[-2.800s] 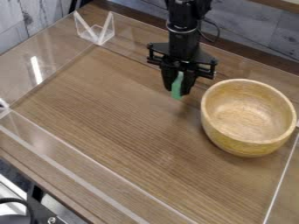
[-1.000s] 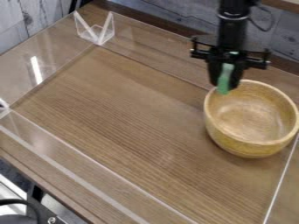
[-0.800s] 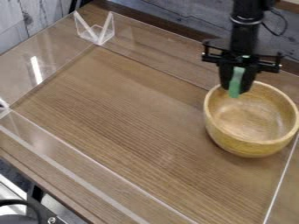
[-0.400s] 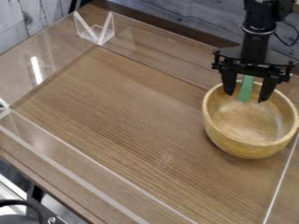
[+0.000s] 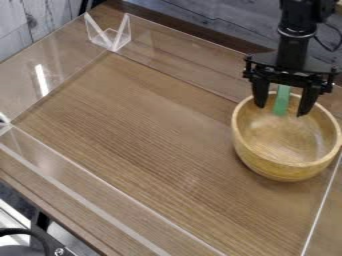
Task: Put green stick into wooden bowl
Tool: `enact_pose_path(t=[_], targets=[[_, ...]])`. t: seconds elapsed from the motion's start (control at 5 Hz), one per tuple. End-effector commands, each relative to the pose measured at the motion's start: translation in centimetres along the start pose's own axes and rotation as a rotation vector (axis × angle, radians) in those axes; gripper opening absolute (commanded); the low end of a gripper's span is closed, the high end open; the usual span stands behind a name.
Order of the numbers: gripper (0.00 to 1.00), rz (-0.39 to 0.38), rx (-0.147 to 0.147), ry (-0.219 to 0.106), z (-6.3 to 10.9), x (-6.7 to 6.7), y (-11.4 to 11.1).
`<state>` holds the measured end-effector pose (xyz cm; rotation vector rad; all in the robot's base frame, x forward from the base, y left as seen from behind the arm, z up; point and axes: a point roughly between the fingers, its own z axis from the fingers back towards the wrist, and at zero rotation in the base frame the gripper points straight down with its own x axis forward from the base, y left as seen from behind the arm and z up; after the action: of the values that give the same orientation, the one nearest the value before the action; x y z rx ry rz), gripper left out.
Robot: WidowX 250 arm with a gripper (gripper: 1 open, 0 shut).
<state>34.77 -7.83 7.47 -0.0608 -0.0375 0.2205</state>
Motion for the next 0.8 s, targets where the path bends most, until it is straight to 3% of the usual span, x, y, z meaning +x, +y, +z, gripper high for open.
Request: enact_pose_path(t=[0.0,0.6], targets=[[1.0,-0.008,-0.024,-0.067,2.26,1.01,-0.53],[1.0,-0.008,-0.016,-0.065,2.59,1.0,-0.26]])
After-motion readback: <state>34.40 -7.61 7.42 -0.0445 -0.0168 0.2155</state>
